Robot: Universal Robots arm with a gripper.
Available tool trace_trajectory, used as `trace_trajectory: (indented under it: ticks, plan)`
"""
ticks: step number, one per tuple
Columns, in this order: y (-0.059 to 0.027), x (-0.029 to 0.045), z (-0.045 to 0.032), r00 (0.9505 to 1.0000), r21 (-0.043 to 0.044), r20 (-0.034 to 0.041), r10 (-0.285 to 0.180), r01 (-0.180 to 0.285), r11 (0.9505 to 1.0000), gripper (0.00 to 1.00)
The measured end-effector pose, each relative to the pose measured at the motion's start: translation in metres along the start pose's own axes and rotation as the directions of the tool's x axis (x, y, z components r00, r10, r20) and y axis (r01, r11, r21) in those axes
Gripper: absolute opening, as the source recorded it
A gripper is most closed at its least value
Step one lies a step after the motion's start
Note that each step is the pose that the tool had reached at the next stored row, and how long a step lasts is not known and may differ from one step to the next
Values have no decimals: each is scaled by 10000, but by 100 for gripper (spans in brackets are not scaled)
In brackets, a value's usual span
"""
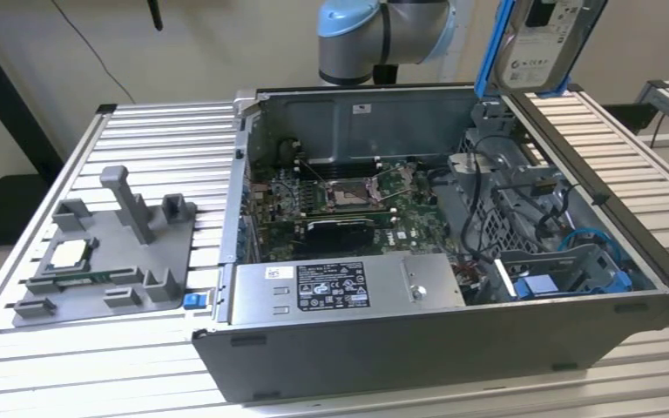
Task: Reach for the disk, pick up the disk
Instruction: 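Pick up the disk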
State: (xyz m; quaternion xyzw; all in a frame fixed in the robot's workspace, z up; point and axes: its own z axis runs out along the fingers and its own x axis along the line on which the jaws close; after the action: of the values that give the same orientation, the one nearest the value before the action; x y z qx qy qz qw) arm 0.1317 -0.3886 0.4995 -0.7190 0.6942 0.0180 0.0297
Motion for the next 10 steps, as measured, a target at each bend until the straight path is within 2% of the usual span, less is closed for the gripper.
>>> trace_trajectory:
  ticks: [10]
  plan:
    - [153, 437, -19, 10000, 0, 1, 0, 0, 10000, 0]
